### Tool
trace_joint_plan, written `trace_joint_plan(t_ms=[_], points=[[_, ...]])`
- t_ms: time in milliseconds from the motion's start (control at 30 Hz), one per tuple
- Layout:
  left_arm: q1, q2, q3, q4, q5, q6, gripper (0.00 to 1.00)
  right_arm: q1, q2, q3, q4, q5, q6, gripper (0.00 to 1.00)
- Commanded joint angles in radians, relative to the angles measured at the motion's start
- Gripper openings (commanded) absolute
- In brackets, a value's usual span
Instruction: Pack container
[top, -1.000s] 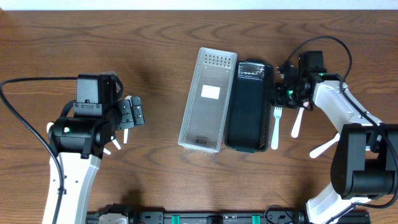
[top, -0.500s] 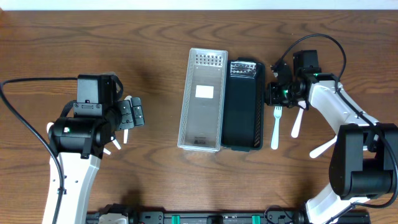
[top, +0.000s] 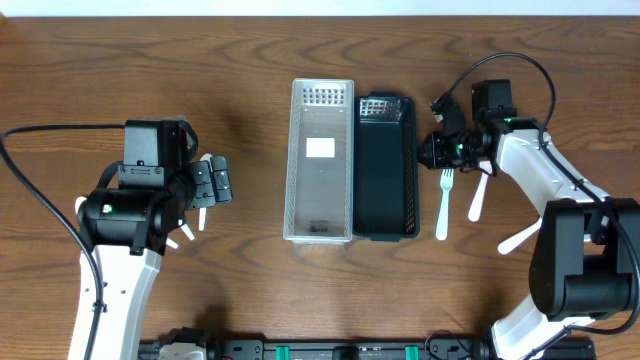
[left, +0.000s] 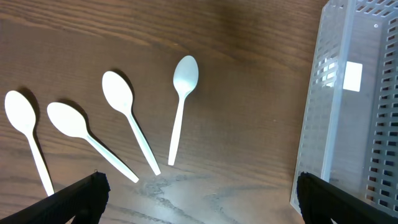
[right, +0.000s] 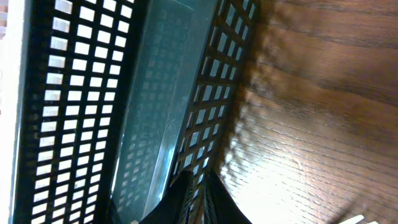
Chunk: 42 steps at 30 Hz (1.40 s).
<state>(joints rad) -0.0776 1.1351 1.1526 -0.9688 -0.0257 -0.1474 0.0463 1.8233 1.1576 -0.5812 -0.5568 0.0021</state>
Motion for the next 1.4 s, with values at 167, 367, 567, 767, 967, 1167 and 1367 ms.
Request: trace_joint_plan(t_ms=[167, 367, 567, 767, 967, 1167, 1367], points=[[0.003, -0.003, 0.023, -0.004, 0.0, 0.013, 0.98, 0.009, 0.003, 0.009, -0.007, -0.072, -0.013, 0.11], [0.003, -0.003, 0.023, -0.003, 0.0, 0.013, 0.98, 0.009, 0.003, 0.009, -0.108, -0.072, 0.008, 0.12], [0.003, -0.003, 0.023, -0.003, 0.0, 0.013, 0.98, 0.01, 0.003, 0.009, -0.15, -0.081, 0.006, 0.08], [0.003, -0.003, 0.023, -0.003, 0.0, 0.013, 0.98, 0.011, 0.003, 0.009, -0.154, -0.106, -0.008, 0.08], [0.003, -0.003, 0.023, -0.003, 0.0, 0.013, 0.98, 0.014, 0.003, 0.009, -0.152, -0.115, -0.009, 0.1], [0.003, -0.003, 0.023, -0.003, 0.0, 0.013, 0.98, 0.014, 0.003, 0.009, -0.144, -0.158, -0.027, 0.09], [0.003, -0.003, 0.023, -0.003, 0.0, 0.013, 0.98, 0.014, 0.003, 0.009, -0.106, -0.159, -0.027, 0.09]])
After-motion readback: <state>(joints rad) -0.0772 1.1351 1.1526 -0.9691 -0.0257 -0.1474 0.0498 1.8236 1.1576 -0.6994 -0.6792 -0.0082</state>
